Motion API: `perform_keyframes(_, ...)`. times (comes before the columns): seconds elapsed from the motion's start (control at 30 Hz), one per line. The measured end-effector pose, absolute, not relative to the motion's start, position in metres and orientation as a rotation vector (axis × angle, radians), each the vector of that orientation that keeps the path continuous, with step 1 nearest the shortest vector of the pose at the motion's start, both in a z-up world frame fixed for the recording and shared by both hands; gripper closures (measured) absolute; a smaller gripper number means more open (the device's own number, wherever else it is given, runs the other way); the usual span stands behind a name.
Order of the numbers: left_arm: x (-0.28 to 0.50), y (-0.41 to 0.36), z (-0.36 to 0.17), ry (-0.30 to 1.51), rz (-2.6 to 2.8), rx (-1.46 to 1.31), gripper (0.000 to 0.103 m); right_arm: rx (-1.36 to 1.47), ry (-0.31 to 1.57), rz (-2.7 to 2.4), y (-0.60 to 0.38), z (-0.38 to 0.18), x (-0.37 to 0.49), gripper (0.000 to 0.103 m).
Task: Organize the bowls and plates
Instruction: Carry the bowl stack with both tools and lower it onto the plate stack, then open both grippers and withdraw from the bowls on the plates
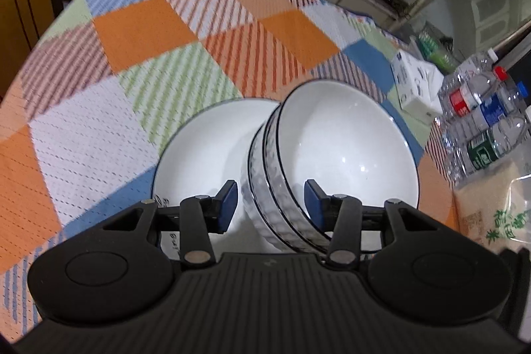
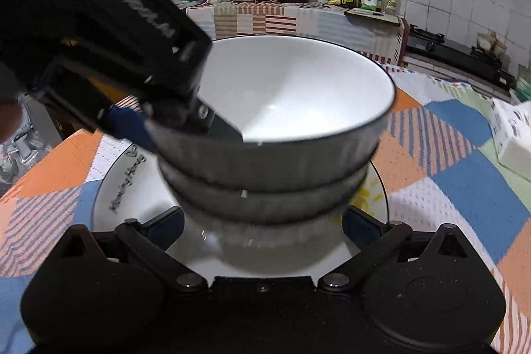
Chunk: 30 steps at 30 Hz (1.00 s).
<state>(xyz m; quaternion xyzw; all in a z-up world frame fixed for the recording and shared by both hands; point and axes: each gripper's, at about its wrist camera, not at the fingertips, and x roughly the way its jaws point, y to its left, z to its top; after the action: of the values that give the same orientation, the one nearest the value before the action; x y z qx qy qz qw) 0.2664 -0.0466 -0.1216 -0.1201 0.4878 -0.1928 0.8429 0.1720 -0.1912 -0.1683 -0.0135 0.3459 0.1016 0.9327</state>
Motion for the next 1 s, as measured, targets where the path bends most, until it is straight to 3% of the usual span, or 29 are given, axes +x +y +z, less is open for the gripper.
perform_keyframes(0.33,0.224,-0.04,-0.068,0.846,-0.36,-0.138,0.05,0.054,0.645,-0.007,-0.225,-0.127,0.118,0.0)
perform_keyframes(1.0,0.103,-0.011,0.01,0.734,-0.272,-0.045,0.033,0.096,0.708,-0.11,-0.228,-0.035,0.055,0.0)
